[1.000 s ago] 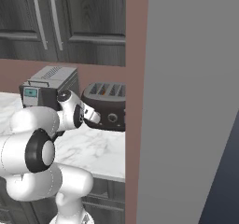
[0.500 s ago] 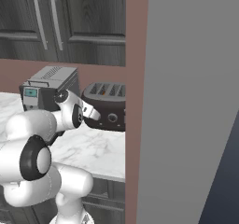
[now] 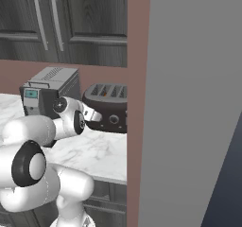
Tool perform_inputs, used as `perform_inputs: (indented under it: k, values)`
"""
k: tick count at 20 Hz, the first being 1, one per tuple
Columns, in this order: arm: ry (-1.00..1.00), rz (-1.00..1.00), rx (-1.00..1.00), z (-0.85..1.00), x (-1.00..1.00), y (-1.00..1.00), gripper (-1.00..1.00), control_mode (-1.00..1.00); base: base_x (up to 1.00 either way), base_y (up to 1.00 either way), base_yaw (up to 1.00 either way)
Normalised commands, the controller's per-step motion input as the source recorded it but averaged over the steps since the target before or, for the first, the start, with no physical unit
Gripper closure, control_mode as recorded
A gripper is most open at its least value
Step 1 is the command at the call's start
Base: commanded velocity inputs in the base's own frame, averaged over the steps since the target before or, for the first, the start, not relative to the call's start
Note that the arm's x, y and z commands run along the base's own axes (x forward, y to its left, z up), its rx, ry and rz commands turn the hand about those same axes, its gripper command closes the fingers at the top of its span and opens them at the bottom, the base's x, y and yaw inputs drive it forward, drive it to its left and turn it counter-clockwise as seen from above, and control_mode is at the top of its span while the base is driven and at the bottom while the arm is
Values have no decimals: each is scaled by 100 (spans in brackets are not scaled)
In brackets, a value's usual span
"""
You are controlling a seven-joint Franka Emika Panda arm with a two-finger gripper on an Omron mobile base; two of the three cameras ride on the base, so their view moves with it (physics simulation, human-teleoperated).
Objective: Start the toaster. Once the lever pops up, take the bread to the plate on the dining counter.
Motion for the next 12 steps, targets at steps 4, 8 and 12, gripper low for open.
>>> perform_inputs:
  k: [4, 8, 12]
  values:
    - [-13, 0, 0, 9, 0, -7, -100, -100, 0, 0, 0]
    - [-7, 0, 0, 19, 0, -1, -100, -100, 0, 0, 0]
    - [-1, 0, 0, 31, -1, 0, -100, -100, 0, 0, 0]
